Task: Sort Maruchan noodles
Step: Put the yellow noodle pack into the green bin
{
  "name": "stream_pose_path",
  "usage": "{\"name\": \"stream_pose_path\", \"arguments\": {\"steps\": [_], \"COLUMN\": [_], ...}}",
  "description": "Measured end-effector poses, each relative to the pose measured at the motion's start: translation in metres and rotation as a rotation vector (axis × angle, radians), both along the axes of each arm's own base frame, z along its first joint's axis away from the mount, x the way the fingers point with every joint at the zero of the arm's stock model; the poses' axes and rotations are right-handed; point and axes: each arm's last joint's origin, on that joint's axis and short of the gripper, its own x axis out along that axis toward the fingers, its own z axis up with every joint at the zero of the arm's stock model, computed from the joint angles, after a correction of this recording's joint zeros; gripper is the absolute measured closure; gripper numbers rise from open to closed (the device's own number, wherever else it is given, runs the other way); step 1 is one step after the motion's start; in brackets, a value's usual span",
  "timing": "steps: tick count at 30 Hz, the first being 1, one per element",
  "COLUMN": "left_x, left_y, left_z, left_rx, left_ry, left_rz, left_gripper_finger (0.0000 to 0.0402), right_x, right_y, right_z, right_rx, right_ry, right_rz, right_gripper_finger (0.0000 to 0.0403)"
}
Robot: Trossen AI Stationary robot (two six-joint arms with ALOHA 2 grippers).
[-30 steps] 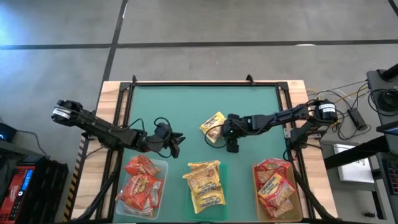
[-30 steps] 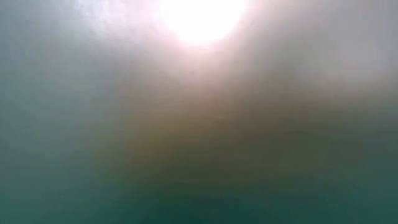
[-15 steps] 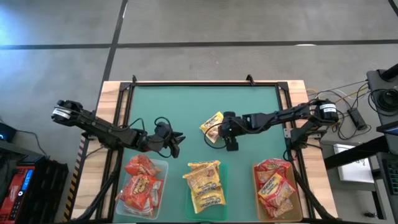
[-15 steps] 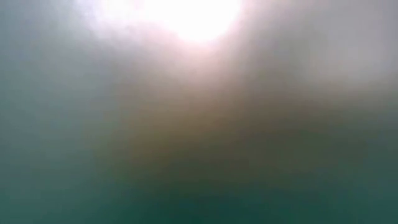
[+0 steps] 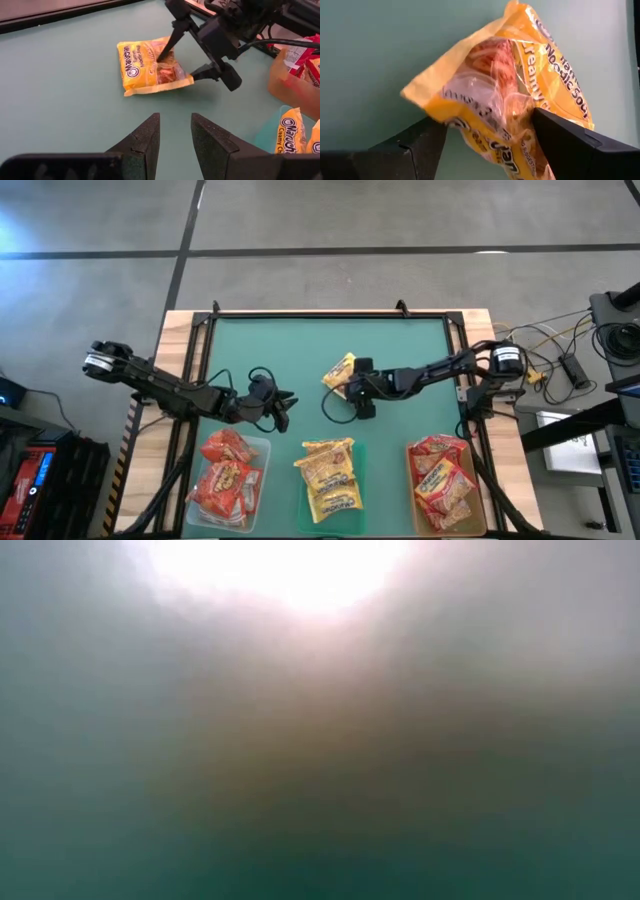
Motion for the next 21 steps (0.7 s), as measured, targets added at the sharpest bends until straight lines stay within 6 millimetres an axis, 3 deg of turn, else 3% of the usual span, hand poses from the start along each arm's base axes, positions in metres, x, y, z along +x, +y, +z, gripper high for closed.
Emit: {"name": "stream_pose_path", "arguments": {"steps": [9, 16, 21], "left_x": [0.000, 0.001, 0.001], "left_y": [0.003, 0.004, 0.004], "left_z": [0.000, 0.000, 0.000], "left_rx": [0.003, 0.003, 0.002], "left_ry": [0.000, 0.000, -0.001], "left_rz": [0.010, 0.014, 0.015], "left_gripper_finger": [0.0308, 0.0308, 0.0308], "right_x": [0.007, 0.007, 0.003], "right_y": [-0.003, -0.003, -0.002], "right_z": [-0.012, -0.010, 0.001], "right_rx": [0.021, 0.017, 0.045], "right_ry": [-0.034, -0.041, -0.067], "right_rz": [-0.052, -0.055, -0.054], "right_gripper_finger": [0.0162, 0.0260, 0.0340]}}
